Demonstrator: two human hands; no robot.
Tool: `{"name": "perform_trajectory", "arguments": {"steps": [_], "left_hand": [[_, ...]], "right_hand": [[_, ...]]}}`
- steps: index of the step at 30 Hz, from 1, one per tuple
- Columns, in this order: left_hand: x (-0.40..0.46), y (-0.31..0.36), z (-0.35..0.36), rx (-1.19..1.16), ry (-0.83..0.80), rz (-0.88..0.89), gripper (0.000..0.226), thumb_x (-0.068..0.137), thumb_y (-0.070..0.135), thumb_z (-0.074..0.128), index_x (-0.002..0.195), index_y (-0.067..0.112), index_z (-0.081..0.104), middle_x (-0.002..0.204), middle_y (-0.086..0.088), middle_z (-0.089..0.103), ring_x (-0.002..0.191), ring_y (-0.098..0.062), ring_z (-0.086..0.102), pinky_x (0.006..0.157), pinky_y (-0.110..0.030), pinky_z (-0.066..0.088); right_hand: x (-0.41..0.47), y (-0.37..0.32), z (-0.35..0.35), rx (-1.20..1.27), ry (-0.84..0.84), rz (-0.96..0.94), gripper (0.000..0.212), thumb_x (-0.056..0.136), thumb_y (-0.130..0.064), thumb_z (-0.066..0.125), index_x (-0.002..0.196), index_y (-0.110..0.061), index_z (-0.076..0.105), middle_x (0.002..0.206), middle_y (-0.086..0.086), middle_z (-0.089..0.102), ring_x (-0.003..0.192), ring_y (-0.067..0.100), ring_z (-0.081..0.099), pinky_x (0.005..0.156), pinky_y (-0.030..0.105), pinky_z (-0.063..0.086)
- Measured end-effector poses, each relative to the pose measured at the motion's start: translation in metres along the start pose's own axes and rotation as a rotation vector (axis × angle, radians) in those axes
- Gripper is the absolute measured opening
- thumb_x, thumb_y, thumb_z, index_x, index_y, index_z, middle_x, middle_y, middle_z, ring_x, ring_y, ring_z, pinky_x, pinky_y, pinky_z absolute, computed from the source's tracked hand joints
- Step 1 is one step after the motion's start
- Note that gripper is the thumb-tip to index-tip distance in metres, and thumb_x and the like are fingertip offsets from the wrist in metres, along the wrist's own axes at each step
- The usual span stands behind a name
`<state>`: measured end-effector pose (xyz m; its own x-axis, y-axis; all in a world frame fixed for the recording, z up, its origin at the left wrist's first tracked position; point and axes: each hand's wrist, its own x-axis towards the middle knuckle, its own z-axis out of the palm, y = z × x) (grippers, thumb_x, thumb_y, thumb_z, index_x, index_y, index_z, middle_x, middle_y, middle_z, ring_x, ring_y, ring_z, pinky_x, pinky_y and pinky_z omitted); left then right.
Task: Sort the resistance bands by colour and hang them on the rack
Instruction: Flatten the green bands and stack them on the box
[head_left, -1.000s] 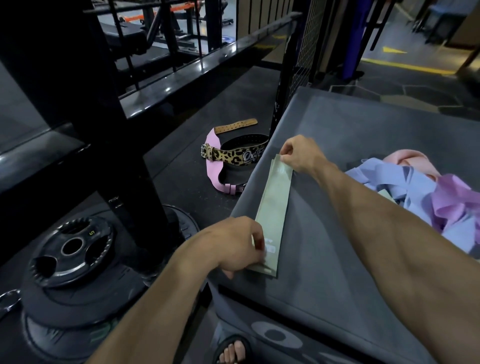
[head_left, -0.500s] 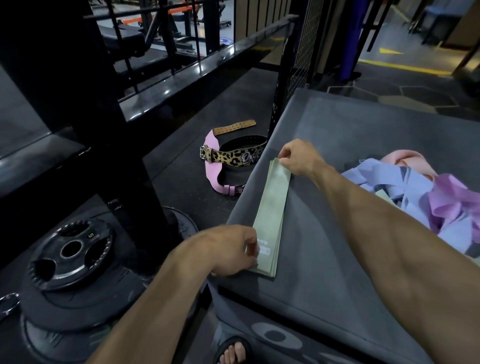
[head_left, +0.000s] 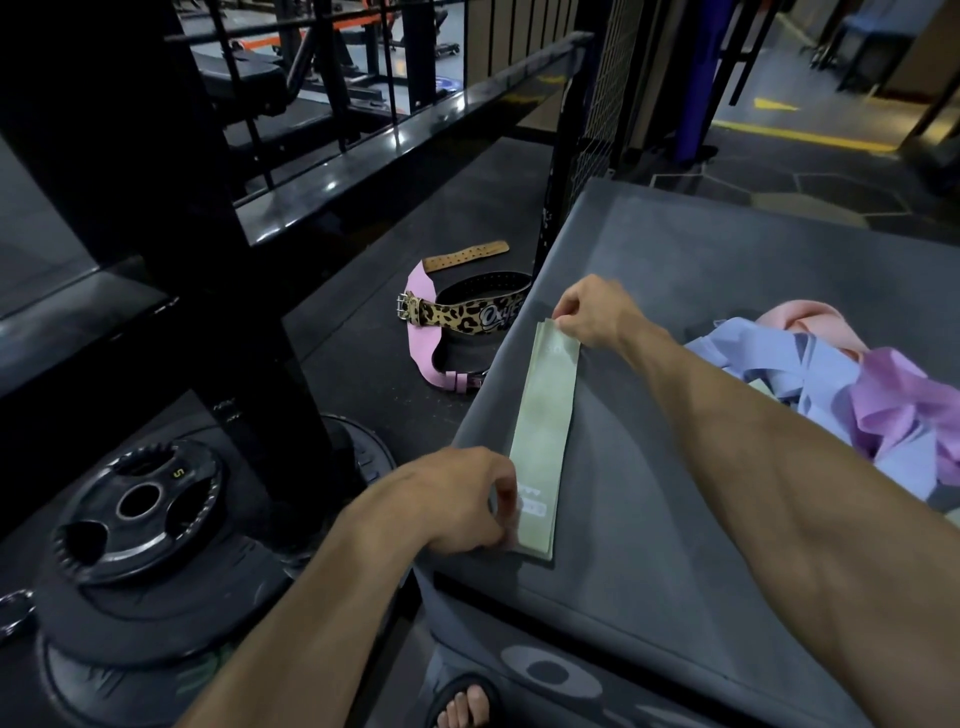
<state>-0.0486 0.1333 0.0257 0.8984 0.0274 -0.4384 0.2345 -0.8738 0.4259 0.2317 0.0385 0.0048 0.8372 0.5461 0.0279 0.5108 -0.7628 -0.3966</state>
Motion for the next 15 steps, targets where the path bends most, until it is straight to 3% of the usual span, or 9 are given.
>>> {"name": "perform_trajectory", "arguments": {"steps": [2, 7, 15], "left_hand": [[0.001, 0.001, 0.001, 0.003, 0.001, -0.016, 0.021, 0.076, 0.029, 0.078, 0.090, 0.035, 0.064, 0.081, 0.012, 0.067, 0.086, -0.013, 0.061, 0.069, -0.025, 0.048], [0.005, 0.006, 0.003, 0.078, 0.007, -0.028, 0.036, 0.067, 0.038, 0.087, 0.090, 0.037, 0.060, 0.086, 0.013, 0.065, 0.093, -0.018, 0.064, 0.086, -0.038, 0.056], [0.007, 0.007, 0.002, 0.139, 0.023, -0.023, 0.032, 0.070, 0.039, 0.084, 0.092, 0.034, 0.062, 0.090, 0.013, 0.066, 0.091, -0.020, 0.063, 0.084, -0.036, 0.056]], "right_hand": [[-0.001, -0.001, 0.001, -0.017, 0.012, -0.008, 0.021, 0.086, -0.008, 0.063, 0.097, -0.015, 0.080, 0.095, 0.002, 0.075, 0.089, 0.018, 0.068, 0.076, 0.024, 0.049], [-0.003, 0.000, 0.000, -0.028, -0.021, -0.027, 0.015, 0.084, -0.008, 0.068, 0.092, -0.015, 0.079, 0.093, 0.002, 0.075, 0.083, 0.016, 0.068, 0.072, 0.023, 0.049], [-0.004, 0.003, -0.009, 0.016, 0.006, -0.042, 0.007, 0.087, -0.014, 0.067, 0.086, -0.014, 0.074, 0.083, -0.003, 0.069, 0.084, 0.016, 0.065, 0.075, 0.027, 0.050]]}}
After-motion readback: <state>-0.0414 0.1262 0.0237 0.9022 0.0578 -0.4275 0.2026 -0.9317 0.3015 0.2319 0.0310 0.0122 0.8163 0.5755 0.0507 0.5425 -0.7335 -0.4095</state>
